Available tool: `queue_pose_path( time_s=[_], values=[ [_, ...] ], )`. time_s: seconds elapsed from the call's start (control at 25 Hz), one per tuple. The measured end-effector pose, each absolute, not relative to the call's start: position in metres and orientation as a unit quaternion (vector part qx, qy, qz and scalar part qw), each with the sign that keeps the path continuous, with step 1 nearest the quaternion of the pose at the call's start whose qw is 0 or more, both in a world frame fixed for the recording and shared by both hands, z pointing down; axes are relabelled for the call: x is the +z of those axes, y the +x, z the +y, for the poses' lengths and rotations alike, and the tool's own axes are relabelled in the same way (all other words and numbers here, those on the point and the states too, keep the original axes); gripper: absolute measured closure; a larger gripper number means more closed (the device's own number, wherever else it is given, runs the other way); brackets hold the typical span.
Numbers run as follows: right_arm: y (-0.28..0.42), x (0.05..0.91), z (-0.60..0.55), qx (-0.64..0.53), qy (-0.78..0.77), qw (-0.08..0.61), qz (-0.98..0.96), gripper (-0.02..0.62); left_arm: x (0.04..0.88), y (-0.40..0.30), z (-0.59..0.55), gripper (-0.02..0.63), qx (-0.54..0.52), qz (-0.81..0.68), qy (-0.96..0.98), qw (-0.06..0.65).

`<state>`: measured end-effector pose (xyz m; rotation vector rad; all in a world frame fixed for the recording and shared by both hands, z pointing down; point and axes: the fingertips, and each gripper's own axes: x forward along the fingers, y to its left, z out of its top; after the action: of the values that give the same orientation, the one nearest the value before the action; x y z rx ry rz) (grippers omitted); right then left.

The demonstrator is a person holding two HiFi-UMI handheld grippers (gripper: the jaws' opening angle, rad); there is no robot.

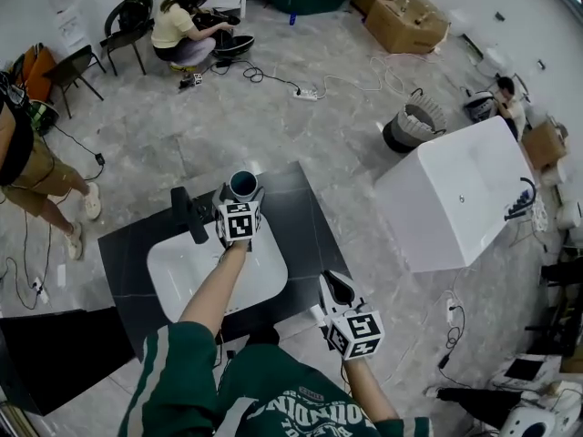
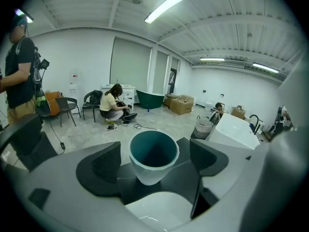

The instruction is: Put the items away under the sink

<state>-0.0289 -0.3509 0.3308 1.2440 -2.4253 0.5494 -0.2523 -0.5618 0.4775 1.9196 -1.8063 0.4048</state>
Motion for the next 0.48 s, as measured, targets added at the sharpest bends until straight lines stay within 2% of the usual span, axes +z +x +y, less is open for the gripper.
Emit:
queue_pose_path(
  time_s=[0.36,0.4,0.48],
  values=[
    [-0.003,0.337,-0.355,0.193,0.466,0.188,-0.843,0.535,0.499,-0.252,-0.575,0.171,0.205,-0.643,0.697,0.244],
    [0.000,0.338,-0.354,0.193,0.470,0.189,-0.841,0.535,0.499,-0.252,-0.575,0.203,0.205,-0.641,0.697,0.247],
    [0.006,0.339,-0.352,0.194,0.474,0.190,-0.838,0.535,0.500,-0.253,-0.575,0.210,0.206,-0.638,0.699,0.249]
  ],
)
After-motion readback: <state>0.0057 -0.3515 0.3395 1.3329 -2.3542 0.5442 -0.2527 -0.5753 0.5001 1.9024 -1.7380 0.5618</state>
